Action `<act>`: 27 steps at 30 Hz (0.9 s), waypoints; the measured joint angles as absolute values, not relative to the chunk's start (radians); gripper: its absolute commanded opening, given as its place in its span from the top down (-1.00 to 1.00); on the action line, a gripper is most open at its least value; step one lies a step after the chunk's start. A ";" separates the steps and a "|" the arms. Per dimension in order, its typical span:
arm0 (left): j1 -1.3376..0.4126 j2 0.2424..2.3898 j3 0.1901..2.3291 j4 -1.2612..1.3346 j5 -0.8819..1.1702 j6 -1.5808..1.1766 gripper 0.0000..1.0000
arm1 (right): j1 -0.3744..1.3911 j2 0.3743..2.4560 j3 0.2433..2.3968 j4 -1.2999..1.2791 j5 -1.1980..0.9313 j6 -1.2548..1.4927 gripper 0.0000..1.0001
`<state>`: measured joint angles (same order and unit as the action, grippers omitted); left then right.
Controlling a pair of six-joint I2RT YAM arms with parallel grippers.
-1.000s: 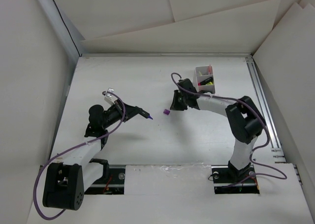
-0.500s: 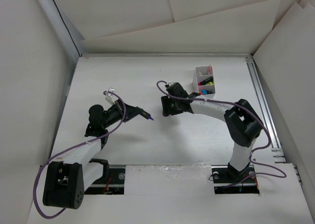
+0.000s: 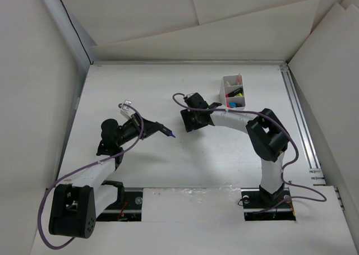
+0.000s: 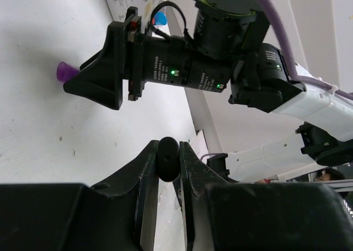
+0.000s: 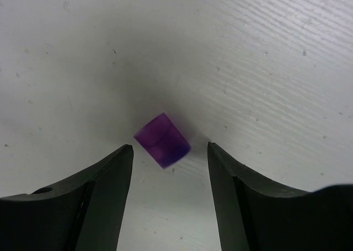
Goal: Sort the stationery into containers
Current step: Pick up the pen cap from the center of the board.
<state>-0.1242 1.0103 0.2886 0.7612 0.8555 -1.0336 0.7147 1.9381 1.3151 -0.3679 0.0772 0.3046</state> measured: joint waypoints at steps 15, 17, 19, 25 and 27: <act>-0.124 1.000 0.297 0.735 0.850 -1.029 1.00 | 0.715 1.991 1.369 -0.376 0.059 0.264 -0.10; -0.124 0.999 0.299 0.735 0.848 -1.028 1.00 | 0.715 2.000 1.382 -0.378 0.061 0.260 -0.02; -0.124 0.999 0.302 0.733 0.844 -1.026 1.00 | 0.714 2.008 1.394 -0.383 0.064 0.257 0.05; -0.124 0.995 0.304 0.730 0.837 -1.026 1.00 | 0.713 2.013 1.402 -0.389 0.064 0.258 -0.03; -0.124 0.994 0.304 0.727 0.837 -1.026 1.00 | 0.713 2.012 1.399 -0.387 0.064 0.262 -0.13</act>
<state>-0.1242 0.9939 0.3042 0.7269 0.8368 -1.0256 0.7128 2.0125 1.3991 -0.3866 0.0639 0.2615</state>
